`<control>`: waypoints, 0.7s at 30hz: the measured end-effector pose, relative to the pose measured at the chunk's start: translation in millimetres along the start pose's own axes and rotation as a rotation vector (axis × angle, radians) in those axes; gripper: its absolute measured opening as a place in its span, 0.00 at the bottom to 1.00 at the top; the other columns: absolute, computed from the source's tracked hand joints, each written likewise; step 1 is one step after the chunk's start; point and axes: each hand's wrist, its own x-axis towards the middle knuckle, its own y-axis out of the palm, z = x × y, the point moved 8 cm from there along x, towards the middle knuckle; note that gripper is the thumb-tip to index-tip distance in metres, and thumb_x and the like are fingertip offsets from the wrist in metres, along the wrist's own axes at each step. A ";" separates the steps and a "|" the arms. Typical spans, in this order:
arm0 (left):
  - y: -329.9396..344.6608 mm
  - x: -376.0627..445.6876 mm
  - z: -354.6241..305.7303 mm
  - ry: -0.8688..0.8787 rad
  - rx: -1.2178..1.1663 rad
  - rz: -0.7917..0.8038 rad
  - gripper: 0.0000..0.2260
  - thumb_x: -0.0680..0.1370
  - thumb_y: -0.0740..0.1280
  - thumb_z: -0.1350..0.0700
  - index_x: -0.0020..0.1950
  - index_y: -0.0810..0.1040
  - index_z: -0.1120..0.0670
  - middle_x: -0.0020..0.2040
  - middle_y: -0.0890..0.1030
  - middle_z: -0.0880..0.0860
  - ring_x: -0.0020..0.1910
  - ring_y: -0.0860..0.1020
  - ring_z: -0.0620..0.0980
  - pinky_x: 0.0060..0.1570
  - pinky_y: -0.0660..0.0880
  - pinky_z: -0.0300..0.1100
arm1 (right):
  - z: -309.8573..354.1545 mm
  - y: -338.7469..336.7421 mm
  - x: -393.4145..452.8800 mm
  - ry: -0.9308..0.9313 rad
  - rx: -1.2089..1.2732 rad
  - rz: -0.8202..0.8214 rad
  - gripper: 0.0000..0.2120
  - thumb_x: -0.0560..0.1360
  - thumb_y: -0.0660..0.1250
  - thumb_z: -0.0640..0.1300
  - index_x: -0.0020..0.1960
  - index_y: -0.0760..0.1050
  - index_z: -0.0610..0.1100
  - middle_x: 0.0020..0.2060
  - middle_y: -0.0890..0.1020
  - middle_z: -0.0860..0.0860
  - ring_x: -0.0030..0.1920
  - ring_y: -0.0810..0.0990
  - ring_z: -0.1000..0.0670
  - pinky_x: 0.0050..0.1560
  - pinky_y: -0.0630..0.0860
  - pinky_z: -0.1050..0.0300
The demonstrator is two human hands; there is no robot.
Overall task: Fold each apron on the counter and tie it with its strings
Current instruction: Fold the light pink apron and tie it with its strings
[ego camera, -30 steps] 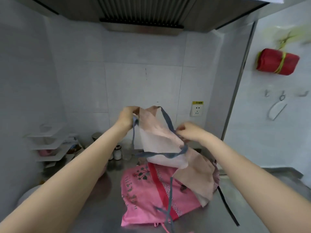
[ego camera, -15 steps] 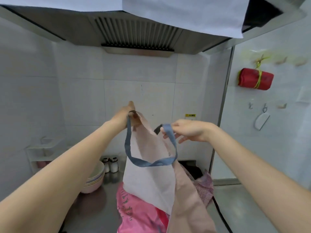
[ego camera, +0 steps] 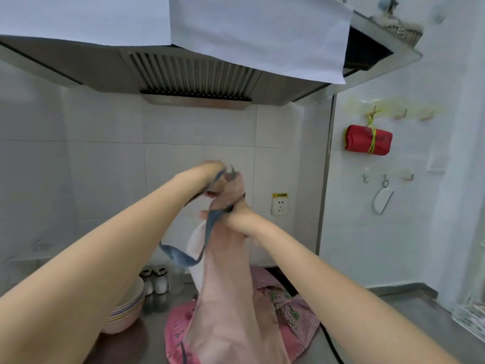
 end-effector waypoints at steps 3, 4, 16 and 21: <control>8.5 -5.7 0.2 0.082 0.206 0.103 0.10 0.79 0.58 0.57 0.38 0.70 0.55 0.36 0.75 0.56 0.31 0.71 0.51 0.33 0.72 0.40 | -4.6 -0.2 10.7 0.051 -0.388 -0.071 0.22 0.77 0.62 0.50 0.67 0.68 0.41 0.63 0.74 0.42 0.63 0.73 0.42 0.60 0.71 0.52; 7.7 -10.2 -0.1 0.109 0.312 0.099 0.12 0.78 0.60 0.57 0.35 0.71 0.58 0.33 0.74 0.57 0.29 0.70 0.51 0.30 0.69 0.39 | -10.5 -0.8 11.6 0.072 -0.413 -0.083 0.22 0.74 0.62 0.50 0.65 0.69 0.41 0.61 0.75 0.42 0.62 0.74 0.41 0.60 0.73 0.50; -33.6 -21.5 10.7 0.182 0.686 -0.241 0.17 0.78 0.59 0.48 0.55 0.74 0.62 0.43 0.74 0.57 0.46 0.74 0.59 0.43 0.70 0.44 | -42.8 -37.4 -5.0 0.235 -0.718 -0.133 0.15 0.78 0.57 0.42 0.62 0.72 0.39 0.58 0.77 0.42 0.58 0.76 0.42 0.52 0.73 0.54; -43.5 -29.1 -5.3 0.261 0.716 -0.303 0.14 0.79 0.58 0.52 0.52 0.75 0.61 0.43 0.74 0.58 0.44 0.74 0.58 0.41 0.69 0.44 | -36.1 -9.1 2.5 0.208 -0.792 -0.069 0.16 0.76 0.61 0.46 0.63 0.71 0.42 0.60 0.77 0.44 0.60 0.76 0.43 0.56 0.74 0.53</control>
